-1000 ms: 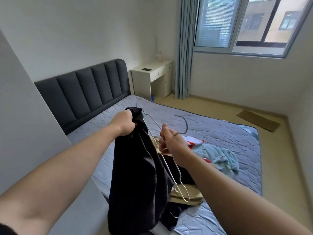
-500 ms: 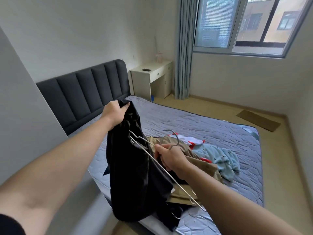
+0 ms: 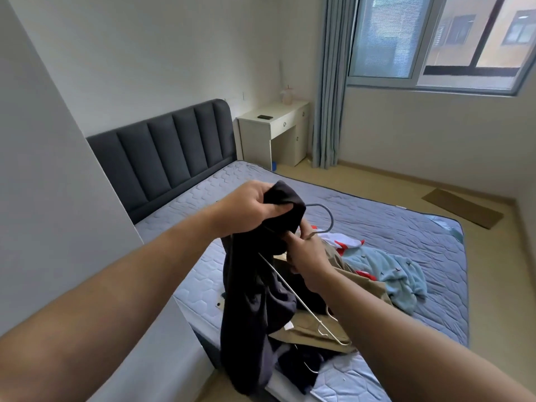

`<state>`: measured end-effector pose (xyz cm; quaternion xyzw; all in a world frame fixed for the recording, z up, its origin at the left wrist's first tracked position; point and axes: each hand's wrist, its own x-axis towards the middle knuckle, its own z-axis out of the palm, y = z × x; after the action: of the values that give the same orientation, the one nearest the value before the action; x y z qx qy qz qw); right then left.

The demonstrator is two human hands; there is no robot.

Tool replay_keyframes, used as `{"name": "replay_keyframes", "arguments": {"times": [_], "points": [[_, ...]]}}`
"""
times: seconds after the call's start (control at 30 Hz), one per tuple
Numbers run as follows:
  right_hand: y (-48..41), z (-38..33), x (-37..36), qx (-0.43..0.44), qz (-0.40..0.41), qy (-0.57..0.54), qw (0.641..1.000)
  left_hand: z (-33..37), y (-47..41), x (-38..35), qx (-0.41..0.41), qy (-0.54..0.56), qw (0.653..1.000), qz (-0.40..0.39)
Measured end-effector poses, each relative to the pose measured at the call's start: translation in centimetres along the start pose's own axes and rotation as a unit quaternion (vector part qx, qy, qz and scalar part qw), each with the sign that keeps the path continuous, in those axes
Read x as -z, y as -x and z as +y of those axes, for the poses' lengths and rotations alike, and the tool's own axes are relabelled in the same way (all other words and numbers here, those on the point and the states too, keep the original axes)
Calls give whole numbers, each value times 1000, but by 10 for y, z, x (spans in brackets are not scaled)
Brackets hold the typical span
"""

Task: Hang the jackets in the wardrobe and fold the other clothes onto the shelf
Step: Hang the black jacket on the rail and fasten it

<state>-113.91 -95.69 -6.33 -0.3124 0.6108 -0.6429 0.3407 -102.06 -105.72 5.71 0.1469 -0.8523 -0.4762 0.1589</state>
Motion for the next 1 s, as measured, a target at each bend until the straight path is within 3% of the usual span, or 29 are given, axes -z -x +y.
{"name": "replay_keyframes", "arguments": {"times": [0.3, 0.53, 0.67, 0.8, 0.93, 1.0], "points": [[4, -8, -30, -76, -33, -165, 983, -7, 15, -24, 55, 177, 983, 6], [-1, -21, -31, -113, 38, -157, 980, -11, 33, -26, 72, 59, 996, 3], [-4, -32, -30, -53, 50, -76, 994, -22, 42, -4, 96, -121, 983, 96], [-2, -37, -34, -13, 6, -11, 1000, -36, 43, 13, 135, -211, 956, 151], [4, -43, -45, 39, -27, 52, 998, -46, 37, 4, 28, -267, 957, 114], [5, -45, -45, 42, -39, 42, 997, -51, 29, -5, 52, -332, 939, 70]]}}
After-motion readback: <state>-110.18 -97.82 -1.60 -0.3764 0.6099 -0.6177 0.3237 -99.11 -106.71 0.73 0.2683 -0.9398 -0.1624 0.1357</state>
